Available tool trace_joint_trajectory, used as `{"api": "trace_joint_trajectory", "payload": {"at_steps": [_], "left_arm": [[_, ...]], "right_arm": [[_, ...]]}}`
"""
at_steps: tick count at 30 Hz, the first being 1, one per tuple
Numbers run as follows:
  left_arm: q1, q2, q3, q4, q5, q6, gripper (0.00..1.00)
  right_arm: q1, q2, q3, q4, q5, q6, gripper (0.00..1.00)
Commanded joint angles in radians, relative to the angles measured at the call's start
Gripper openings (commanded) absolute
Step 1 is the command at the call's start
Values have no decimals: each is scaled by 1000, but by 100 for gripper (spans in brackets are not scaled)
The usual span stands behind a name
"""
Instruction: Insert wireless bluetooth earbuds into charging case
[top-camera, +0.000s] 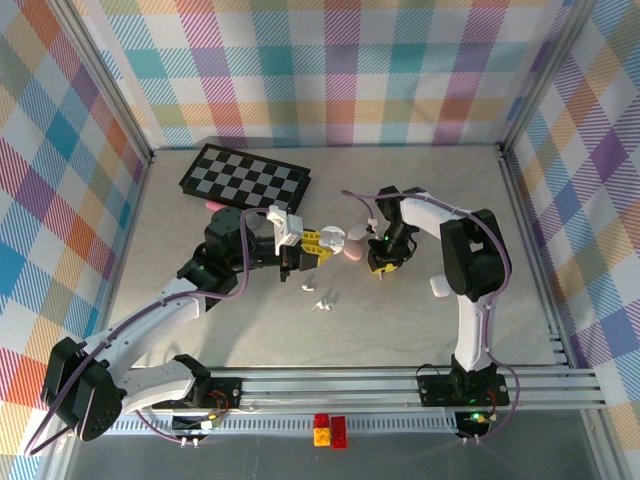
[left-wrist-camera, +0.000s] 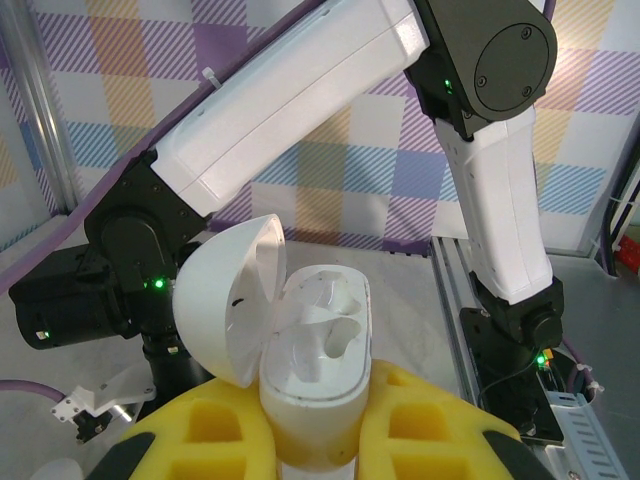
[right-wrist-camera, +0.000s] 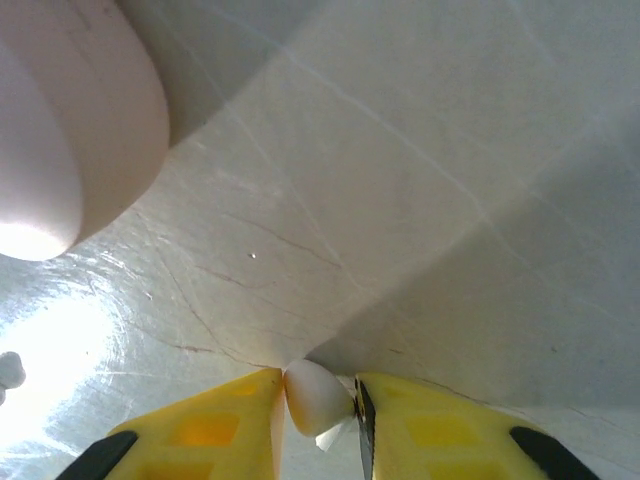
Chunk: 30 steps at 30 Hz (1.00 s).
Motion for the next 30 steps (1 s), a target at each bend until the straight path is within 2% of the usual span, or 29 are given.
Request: {"api": "trace_joint_trajectory", "payload": {"at_steps": [1,7,12,23,30], "left_arm": [[-6,-7,25,0,28,15,0],[-6,-7,24,0,27,15,0],[-5,-5,22,0,14,17,0],[0,46,-16,63,-63,14,0],[7,120,-27,132,-115,18,0]], "right_arm": [[5,42,-6,28,17,60,27],[7,25,-21,30,44,45,20],[7,-61,-71,84,93,62,17],[20,-461,-302,355,146,103,17],[73,-700,-333,384,212,109,17]]}}
